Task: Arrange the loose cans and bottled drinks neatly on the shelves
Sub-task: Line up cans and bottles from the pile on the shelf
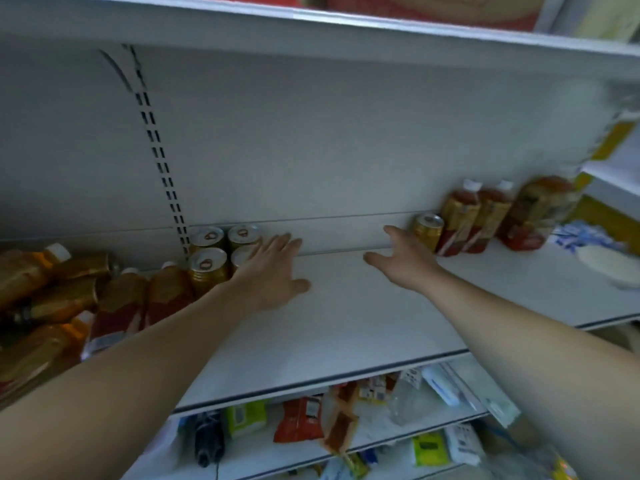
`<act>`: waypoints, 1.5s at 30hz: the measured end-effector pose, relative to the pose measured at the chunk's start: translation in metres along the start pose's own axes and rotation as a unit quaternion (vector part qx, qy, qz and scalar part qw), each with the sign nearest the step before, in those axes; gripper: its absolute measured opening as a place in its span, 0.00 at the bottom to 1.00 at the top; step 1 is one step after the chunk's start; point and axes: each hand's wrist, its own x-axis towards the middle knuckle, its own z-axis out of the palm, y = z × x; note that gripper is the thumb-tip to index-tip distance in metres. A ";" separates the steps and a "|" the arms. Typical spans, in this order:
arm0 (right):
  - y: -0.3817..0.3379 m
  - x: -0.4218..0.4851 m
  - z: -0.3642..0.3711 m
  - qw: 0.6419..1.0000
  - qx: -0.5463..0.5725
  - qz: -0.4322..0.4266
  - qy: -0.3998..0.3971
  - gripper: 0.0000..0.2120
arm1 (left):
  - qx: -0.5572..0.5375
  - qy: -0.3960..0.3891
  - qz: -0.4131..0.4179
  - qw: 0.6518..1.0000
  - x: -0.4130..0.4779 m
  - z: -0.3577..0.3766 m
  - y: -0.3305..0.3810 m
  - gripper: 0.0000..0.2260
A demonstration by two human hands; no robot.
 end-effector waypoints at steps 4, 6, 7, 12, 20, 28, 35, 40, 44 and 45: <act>0.052 0.004 -0.026 1.000 0.011 0.018 0.013 0.35 | -0.048 -0.026 0.008 0.998 0.029 0.033 0.053 0.37; 0.083 0.010 -0.037 1.000 0.019 0.017 0.013 0.34 | -0.064 -0.036 -0.005 0.997 0.047 0.053 0.079 0.37; 0.098 0.014 -0.042 1.000 0.023 0.019 0.009 0.32 | -0.071 -0.041 -0.013 0.997 0.057 0.063 0.091 0.37; 0.164 0.043 -0.058 1.000 0.019 -0.004 -0.014 0.30 | -0.095 -0.056 -0.076 0.991 0.105 0.104 0.143 0.37; 0.168 0.089 -0.048 0.991 -0.043 -0.119 -0.029 0.33 | 0.018 -0.062 -0.150 0.987 0.119 0.148 0.165 0.36; 0.159 0.098 -0.028 0.993 -0.035 -0.109 -0.002 0.35 | 0.025 -0.023 -0.141 0.989 0.117 0.155 0.162 0.35; 0.145 0.095 -0.021 0.988 0.064 -0.142 -0.008 0.24 | 0.032 -0.038 -0.137 0.989 0.093 0.150 0.154 0.34; 0.118 0.070 -0.007 0.976 0.143 -0.155 -0.046 0.40 | 0.044 -0.043 -0.162 0.985 0.046 0.141 0.131 0.34; 0.083 0.042 0.018 0.970 0.171 -0.151 -0.082 0.41 | 0.035 -0.043 -0.188 0.981 0.007 0.131 0.105 0.34; 0.073 0.035 0.024 0.970 0.172 -0.151 -0.087 0.39 | 0.035 -0.041 -0.193 0.980 -0.004 0.128 0.097 0.33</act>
